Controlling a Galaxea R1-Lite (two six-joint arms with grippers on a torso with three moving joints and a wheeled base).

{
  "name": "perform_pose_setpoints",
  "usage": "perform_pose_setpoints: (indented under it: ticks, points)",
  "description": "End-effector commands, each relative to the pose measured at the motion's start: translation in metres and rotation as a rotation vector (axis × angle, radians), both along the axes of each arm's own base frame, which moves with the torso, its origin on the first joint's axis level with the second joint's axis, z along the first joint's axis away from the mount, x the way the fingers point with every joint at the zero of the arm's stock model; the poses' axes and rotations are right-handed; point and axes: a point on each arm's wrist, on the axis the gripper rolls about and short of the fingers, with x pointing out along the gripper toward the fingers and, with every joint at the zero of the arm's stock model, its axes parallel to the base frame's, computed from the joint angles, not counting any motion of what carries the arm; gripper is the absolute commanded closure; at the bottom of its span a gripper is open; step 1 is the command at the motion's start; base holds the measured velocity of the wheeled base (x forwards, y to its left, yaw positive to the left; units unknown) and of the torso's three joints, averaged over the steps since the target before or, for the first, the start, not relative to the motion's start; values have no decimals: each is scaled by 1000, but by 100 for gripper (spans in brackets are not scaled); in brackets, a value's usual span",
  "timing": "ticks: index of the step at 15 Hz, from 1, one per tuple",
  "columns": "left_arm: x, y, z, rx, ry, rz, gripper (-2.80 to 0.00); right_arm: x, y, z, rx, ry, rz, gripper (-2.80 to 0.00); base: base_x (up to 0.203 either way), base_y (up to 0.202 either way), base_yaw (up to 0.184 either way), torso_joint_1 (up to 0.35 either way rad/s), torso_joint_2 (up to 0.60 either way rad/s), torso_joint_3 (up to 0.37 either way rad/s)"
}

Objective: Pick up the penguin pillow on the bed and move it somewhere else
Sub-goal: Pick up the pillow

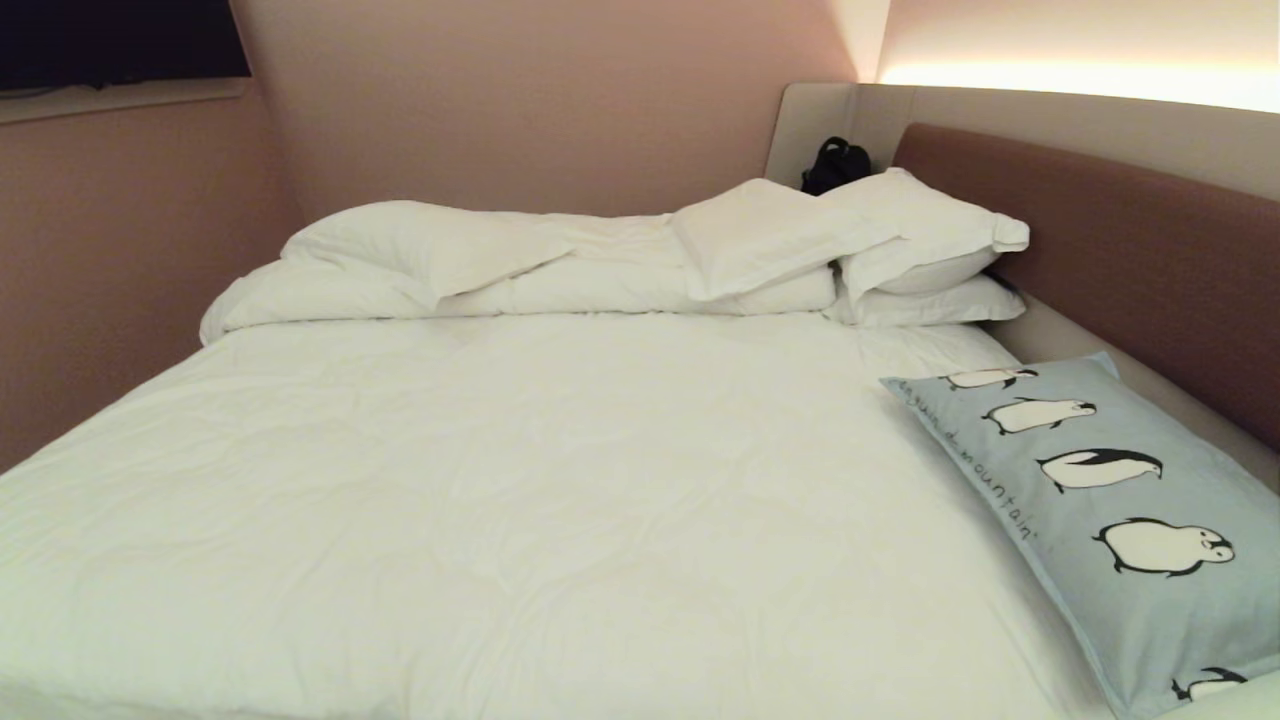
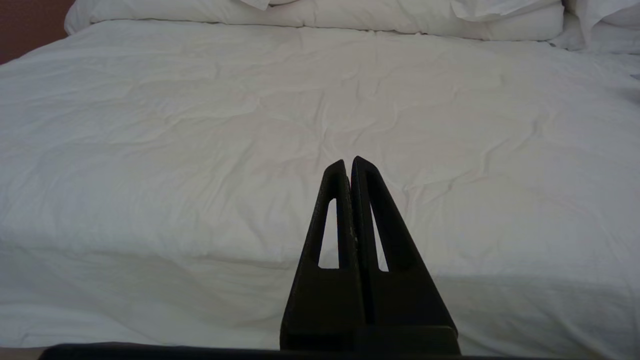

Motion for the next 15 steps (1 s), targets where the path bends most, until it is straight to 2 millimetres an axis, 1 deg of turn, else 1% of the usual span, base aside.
perform_pose_setpoints:
  ticks: [1, 3, 6, 9, 12, 13, 15]
  points:
    - [0, 0, 0, -1, -1, 1, 0, 21, 0, 3, -27, -196, -1, 0, 0, 0, 0, 0, 0, 0]
    - [0, 0, 0, -2, -1, 0, 0, 42, 0, -17, -71, -168, -6, 0, 0, 0, 0, 0, 0, 0]
    - [0, 0, 0, 0, -1, 1, 0, 63, 0, -43, -119, -161, -11, 0, 0, 0, 0, 0, 0, 0]
    - [0, 0, 0, 0, -1, 1, 0, 73, 0, -62, -133, -103, -8, 0, 0, 0, 0, 0, 0, 0]
    - [0, 0, 0, 0, -1, 1, 0, 78, 0, -77, -133, -51, -4, 0, 0, 0, 0, 0, 0, 0]
    - [0, 0, 0, 0, -1, 1, 0, 81, 0, -84, -132, -23, -2, 0, 0, 0, 0, 0, 0, 0]
    - [0, 0, 0, 0, -1, 1, 0, 82, 0, -88, -119, -9, 0, 0, 0, 0, 0, 0, 0, 0]
